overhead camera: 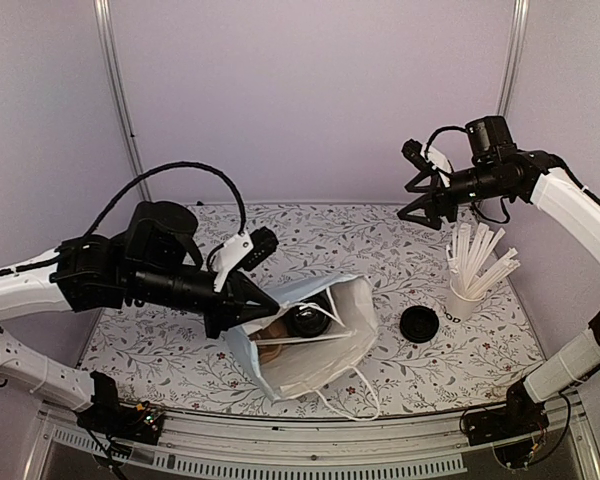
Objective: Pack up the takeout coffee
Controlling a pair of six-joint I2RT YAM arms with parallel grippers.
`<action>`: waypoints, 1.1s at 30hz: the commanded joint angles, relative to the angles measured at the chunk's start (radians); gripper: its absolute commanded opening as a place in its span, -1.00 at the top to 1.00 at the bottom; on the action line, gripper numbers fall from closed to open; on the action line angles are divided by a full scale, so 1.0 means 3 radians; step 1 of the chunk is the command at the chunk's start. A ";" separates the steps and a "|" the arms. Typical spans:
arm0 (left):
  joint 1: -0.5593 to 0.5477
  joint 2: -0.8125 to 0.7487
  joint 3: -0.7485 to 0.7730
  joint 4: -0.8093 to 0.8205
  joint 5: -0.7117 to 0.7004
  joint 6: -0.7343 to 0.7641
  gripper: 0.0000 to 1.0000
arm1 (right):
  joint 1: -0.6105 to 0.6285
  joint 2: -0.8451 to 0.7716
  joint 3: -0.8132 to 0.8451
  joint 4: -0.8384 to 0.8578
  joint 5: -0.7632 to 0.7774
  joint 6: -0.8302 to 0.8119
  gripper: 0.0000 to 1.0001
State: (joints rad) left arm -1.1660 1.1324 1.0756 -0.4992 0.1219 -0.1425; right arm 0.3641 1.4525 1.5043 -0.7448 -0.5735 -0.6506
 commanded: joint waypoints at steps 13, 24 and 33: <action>0.1356 0.0099 0.0252 -0.0010 0.0170 0.0930 0.52 | -0.0011 0.0013 0.0180 -0.0100 -0.0183 0.0013 -0.66; 0.1812 0.0337 0.0455 0.0066 0.0200 0.1118 -0.03 | -0.0012 0.0005 0.0167 -0.0058 -0.0105 0.0040 -0.68; 0.1889 0.0023 0.0414 0.0151 -0.0512 0.0886 -0.83 | -0.0033 -0.0019 0.0196 0.0378 0.0594 0.0419 -0.97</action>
State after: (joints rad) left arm -0.6201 1.1946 1.1908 -0.4889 0.0910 0.1692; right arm 0.3641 1.4544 1.5440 -0.7246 -0.5228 -0.6056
